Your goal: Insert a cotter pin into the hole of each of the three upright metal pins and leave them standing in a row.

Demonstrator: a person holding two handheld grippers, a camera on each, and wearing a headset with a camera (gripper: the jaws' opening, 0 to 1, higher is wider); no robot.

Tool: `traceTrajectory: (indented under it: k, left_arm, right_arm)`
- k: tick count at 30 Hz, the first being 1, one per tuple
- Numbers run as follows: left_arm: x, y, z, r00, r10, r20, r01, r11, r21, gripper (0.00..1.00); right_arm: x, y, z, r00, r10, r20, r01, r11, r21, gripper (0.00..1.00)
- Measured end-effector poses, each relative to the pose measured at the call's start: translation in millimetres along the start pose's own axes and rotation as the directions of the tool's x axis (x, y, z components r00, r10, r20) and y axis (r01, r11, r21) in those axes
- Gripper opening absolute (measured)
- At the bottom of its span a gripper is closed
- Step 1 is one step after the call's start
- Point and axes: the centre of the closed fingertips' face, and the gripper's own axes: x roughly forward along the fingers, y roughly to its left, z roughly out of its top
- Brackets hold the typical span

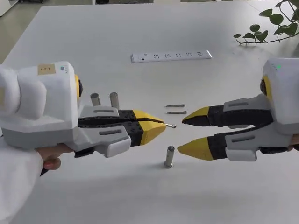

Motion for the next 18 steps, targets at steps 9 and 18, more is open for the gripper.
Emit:
traceTrajectory:
  k: [9, 18]
  left_arm:
    - [3.9, -13.3, 1.5, 0.9977, -0.068, -0.007, 0.068, 0.994, 0.091, 0.00]
    - [4.6, -18.8, -1.2, 0.9955, -0.090, -0.028, 0.093, 0.991, 0.096, 0.00]
  right_arm:
    - [1.8, 12.0, 2.7, 0.9989, 0.046, 0.001, -0.046, 0.999, -0.001, 0.23]
    - [5.6, 20.4, 3.4, 0.9973, 0.073, -0.005, -0.073, 0.997, -0.001, 0.07]
